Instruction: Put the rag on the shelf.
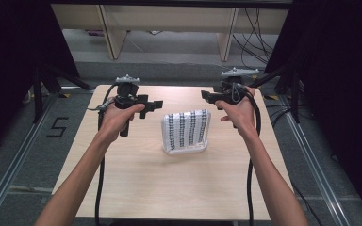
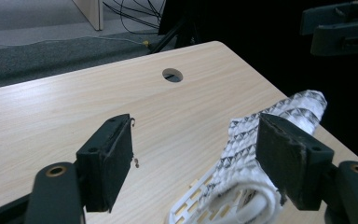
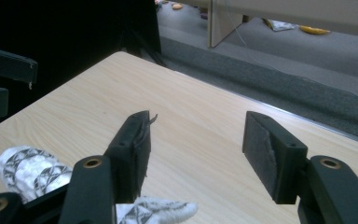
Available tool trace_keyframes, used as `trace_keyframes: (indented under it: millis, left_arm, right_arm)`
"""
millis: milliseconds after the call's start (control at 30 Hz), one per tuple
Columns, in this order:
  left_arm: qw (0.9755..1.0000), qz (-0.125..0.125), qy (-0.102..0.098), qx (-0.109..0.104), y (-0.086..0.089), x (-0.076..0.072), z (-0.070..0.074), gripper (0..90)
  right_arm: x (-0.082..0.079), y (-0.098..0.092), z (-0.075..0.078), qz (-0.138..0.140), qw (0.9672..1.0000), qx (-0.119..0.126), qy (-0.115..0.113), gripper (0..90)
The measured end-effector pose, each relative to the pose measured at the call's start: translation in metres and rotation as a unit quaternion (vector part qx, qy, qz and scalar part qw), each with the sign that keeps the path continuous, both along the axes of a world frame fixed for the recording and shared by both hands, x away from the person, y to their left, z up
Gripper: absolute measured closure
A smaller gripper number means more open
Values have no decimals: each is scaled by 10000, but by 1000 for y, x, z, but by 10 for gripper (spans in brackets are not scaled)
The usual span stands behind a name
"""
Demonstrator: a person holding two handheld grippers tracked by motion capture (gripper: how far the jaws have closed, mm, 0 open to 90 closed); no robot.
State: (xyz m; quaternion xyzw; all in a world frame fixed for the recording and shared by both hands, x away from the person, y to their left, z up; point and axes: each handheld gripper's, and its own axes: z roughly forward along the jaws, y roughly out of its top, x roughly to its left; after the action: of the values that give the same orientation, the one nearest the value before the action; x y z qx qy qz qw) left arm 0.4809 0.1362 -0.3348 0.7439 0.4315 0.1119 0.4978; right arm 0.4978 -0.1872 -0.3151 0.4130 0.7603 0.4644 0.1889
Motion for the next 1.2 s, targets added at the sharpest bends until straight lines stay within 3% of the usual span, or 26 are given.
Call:
trace_keyframes:
  millis: [267,300,333,533,567,600,700,800,833,933,1200]
  left_arm:
    - [9997,-163,-158,82,0,-20,5,264]
    - [9997,-171,-166,82,0,-21,5,264]
    - [9996,-193,-183,69,0,-24,5,264]
    - [9992,-306,-261,46,1,-38,4,264]
    - [9991,-325,-264,50,1,-40,4,264]
    - [9990,-355,-264,33,2,-43,4,263]
    - [9991,-329,-284,28,4,-49,3,262]
    - [9990,-328,-287,11,6,-54,1,259]
    - [9990,-336,-279,14,6,-55,1,258]
    - [9989,-373,-273,12,8,-58,1,254]
    - [9985,-454,-312,-75,10,-71,-4,232]
  right_arm:
    - [-14,-4,6,123,9999,62,-26,399]
    - [-15,-6,6,168,9998,12,-121,393]
    - [-17,-5,6,111,9999,81,2,390]
    - [-25,-8,5,158,9999,19,-40,364]
    - [-28,-9,5,127,9999,44,46,359]
    - [-28,-9,5,194,9998,2,-67,357]
    - [-34,-9,7,178,9998,22,-7,351]
    - [-38,-9,7,218,9997,23,-87,349]
    - [-39,-11,7,278,9995,-102,-144,348]
    - [-43,-9,7,293,9995,-32,-57,345]
    - [-55,-11,7,452,9987,16,-225,338]
